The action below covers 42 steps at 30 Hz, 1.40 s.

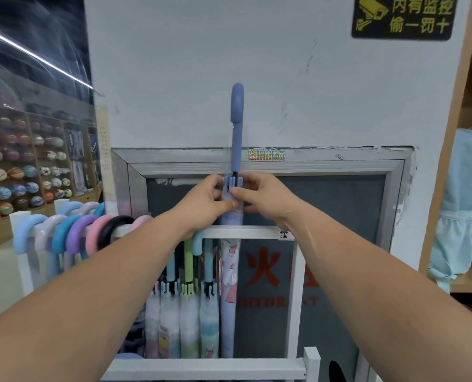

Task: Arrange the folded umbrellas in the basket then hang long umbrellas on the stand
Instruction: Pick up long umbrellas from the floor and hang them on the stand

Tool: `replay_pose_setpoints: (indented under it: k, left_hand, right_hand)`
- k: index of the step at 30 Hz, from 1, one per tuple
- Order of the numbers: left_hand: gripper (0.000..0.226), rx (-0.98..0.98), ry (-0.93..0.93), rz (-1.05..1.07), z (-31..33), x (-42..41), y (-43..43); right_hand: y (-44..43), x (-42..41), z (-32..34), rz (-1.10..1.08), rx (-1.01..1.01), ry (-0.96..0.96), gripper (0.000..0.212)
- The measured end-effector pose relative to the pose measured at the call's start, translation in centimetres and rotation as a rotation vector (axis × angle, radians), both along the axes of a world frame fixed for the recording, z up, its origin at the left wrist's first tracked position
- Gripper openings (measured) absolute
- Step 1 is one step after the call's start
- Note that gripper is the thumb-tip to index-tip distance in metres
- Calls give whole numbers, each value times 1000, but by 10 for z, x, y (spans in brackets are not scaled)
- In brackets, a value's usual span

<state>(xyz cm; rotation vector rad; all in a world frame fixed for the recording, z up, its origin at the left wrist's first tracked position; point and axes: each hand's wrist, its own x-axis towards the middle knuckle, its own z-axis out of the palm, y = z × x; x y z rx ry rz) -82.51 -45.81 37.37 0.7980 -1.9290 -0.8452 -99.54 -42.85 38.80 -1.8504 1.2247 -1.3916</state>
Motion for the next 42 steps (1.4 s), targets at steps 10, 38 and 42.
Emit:
replay_pose_setpoints:
  k: [10,38,42]
  left_hand:
    - [54,-16,129,141,47,10,22]
    - [51,10,-154,-193,34,16,23]
    - [53,26,-307,-189,24,17,23]
  right_hand:
    - [-4,-3,-18,-27,11,56,24]
    - [33,-17,7,9,-37,68,43]
    - [34,-17,2,72,46,166,43]
